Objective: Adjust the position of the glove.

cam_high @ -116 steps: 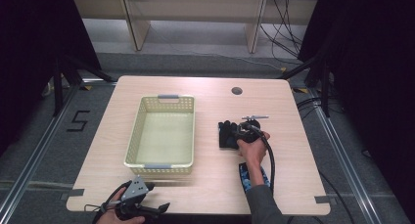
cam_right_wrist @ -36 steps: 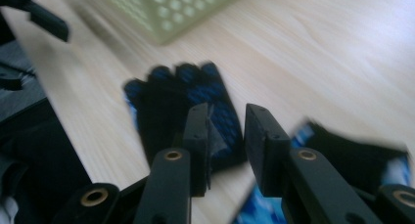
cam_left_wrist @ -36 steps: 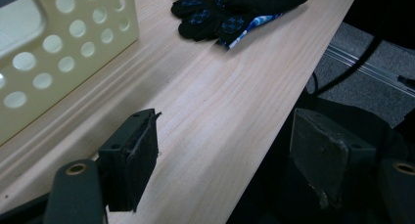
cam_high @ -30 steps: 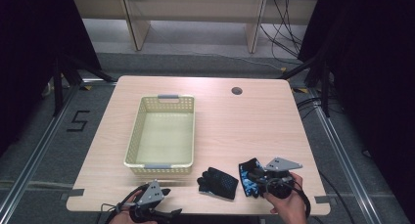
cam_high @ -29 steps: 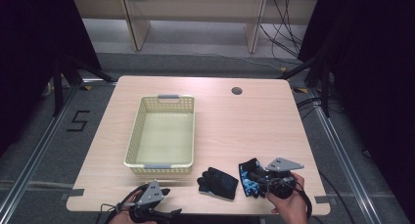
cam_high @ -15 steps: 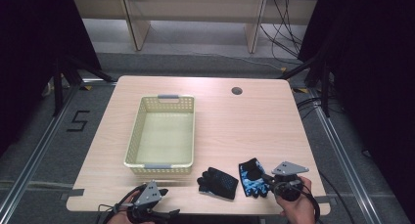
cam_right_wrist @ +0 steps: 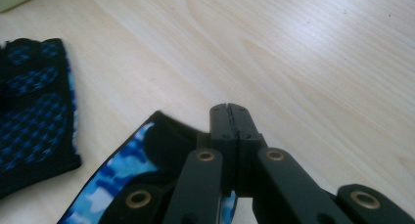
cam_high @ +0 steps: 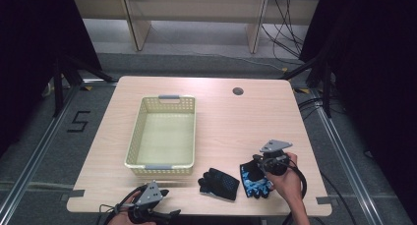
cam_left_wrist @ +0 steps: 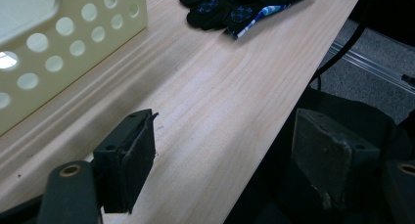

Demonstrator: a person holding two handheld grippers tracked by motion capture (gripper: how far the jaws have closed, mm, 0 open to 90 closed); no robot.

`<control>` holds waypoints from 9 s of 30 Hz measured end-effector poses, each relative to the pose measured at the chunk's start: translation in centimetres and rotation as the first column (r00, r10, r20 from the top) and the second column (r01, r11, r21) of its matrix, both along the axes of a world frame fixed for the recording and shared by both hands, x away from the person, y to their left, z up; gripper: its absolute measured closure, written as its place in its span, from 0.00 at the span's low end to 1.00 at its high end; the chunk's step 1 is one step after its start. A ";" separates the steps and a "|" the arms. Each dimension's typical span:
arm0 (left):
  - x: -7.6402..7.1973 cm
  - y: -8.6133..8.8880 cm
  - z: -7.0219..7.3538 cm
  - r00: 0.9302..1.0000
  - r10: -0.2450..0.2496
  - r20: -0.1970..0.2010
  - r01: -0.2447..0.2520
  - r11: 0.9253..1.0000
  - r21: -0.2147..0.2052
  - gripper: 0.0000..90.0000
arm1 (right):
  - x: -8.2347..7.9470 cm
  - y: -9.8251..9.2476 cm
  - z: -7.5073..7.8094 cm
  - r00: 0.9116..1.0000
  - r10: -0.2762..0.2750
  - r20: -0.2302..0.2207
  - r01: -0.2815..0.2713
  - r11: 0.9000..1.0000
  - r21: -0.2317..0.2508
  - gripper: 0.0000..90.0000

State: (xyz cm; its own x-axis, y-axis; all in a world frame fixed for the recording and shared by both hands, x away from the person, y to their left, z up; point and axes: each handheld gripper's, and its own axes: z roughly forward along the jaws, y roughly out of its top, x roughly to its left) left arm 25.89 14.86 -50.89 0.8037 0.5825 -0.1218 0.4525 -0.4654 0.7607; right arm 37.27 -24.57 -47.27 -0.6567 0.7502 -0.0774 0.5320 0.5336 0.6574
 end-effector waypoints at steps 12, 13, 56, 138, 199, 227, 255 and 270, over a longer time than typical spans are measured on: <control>0.0 0.0 0.1 1.000 -0.013 0.015 0.013 1.000 0.006 0.26 | 1.3 -0.3 -0.3 0.988 -0.128 -0.091 0.132 0.990 0.041 0.81; 0.0 0.1 0.2 1.000 -0.014 0.010 0.014 1.000 0.010 0.26 | 1.4 -0.2 -0.4 0.985 -0.146 -0.090 0.151 0.987 0.054 0.80; -0.2 0.1 0.3 1.000 -0.007 0.017 0.007 1.000 0.008 0.26 | -7.4 -8.3 0.0 0.926 -0.374 -0.048 0.377 0.918 0.123 0.73; 0.1 -1.7 1.4 0.997 -0.049 0.066 0.050 0.999 -0.015 0.25 | -9.5 7.5 2.1 0.983 -0.169 -0.076 0.185 0.856 0.483 0.99; 5.1 -7.9 0.6 0.990 -0.115 0.078 0.106 0.987 0.119 0.68 | -7.4 3.8 -1.0 0.977 -0.035 -0.210 0.105 0.936 0.336 0.79; 6.4 -9.4 1.5 0.973 -0.139 0.185 0.100 0.974 0.204 0.95 | -10.2 5.5 -2.0 0.980 0.017 -0.198 0.045 0.951 0.305 0.98; 4.9 -8.1 0.8 0.986 -0.141 0.094 0.122 0.976 0.178 0.73 | -8.6 1.6 -1.5 0.968 -0.092 -0.234 0.178 0.907 0.382 0.72; 5.5 -8.2 0.1 0.981 -0.167 0.096 0.145 0.968 0.203 0.62 | -6.2 1.2 -3.7 0.930 -0.147 -0.336 0.288 0.861 0.419 0.65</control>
State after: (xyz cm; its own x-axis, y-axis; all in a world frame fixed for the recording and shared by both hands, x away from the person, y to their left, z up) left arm 31.35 6.69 -50.75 0.8884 0.4525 0.0770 0.2801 -0.6673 0.6901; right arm 31.12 -23.41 -50.97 -0.4125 0.7803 0.4700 0.7983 0.0610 0.5992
